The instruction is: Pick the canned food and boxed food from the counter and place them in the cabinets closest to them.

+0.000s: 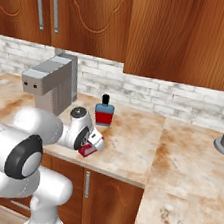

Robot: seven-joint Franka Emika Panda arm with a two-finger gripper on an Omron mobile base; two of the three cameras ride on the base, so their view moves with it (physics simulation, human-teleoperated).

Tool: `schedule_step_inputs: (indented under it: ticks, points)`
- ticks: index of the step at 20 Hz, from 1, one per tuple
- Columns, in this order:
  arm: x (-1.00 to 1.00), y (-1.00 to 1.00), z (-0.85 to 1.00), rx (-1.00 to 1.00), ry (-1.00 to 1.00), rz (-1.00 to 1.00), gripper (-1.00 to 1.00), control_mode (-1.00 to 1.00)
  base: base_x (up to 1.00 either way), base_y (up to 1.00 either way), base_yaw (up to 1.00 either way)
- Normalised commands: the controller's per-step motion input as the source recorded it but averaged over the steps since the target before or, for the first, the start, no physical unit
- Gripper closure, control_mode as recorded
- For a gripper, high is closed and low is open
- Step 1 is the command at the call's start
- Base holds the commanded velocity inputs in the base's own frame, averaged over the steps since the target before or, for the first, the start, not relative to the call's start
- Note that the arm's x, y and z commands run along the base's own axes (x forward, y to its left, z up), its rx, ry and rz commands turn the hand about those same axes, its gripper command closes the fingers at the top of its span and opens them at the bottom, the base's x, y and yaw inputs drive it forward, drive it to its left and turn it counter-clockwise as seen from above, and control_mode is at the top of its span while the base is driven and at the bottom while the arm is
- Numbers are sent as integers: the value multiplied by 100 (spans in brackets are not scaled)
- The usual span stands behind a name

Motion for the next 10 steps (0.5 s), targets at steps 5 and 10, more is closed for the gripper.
schedule_step_inputs:
  ticks: [5, 10]
  points:
    - [18, 0, -30, 0, 0, -1, -100, -100, 0, 0, 0]
    - [1, 0, -3, 0, 1, 0, 100, -100, 0, 0, 0]
